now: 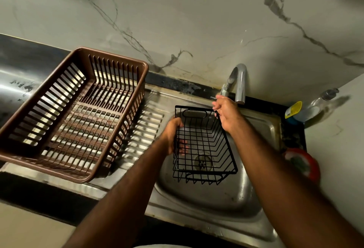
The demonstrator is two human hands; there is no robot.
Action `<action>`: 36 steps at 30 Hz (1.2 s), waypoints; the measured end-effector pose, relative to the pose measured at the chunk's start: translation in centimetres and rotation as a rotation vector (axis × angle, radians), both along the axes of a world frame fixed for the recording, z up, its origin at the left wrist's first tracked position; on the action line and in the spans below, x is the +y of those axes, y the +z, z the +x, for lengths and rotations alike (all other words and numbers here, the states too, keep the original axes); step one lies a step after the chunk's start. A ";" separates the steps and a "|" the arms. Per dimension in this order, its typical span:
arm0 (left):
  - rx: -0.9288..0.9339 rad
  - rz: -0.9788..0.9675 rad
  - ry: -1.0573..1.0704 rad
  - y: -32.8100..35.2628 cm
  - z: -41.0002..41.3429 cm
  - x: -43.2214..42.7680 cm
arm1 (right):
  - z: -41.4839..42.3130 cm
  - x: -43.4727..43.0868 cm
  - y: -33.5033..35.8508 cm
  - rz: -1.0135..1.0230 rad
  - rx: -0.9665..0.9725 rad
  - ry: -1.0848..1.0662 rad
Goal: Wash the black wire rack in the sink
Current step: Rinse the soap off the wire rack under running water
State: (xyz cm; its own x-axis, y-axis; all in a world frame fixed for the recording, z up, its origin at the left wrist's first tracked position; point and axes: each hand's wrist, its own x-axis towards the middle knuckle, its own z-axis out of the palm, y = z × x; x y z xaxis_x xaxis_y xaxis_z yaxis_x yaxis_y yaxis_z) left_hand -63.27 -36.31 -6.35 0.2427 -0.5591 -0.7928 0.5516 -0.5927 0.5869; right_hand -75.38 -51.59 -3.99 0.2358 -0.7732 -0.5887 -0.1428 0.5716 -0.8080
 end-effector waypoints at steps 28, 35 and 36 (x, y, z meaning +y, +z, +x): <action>0.075 -0.039 -0.036 0.6 1.4 0.8 | -3.2 -1.9 -1.9 0.215 -0.249 -0.200; 0.060 0.019 -0.097 1.1 -0.4 1.3 | -7.1 -0.1 -0.4 -0.195 0.492 0.195; 0.075 0.024 -0.108 1.1 -0.6 1.4 | -7.5 0.0 0.0 -0.237 0.546 0.233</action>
State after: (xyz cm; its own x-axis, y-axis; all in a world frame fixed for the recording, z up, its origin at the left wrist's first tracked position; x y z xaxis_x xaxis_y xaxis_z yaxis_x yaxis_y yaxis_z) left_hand -63.87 -34.89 -5.26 0.1219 -0.5597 -0.8197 0.5256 -0.6641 0.5317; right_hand -82.93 -51.57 -3.99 0.1281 -0.8619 -0.4905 -0.6683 0.2904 -0.6848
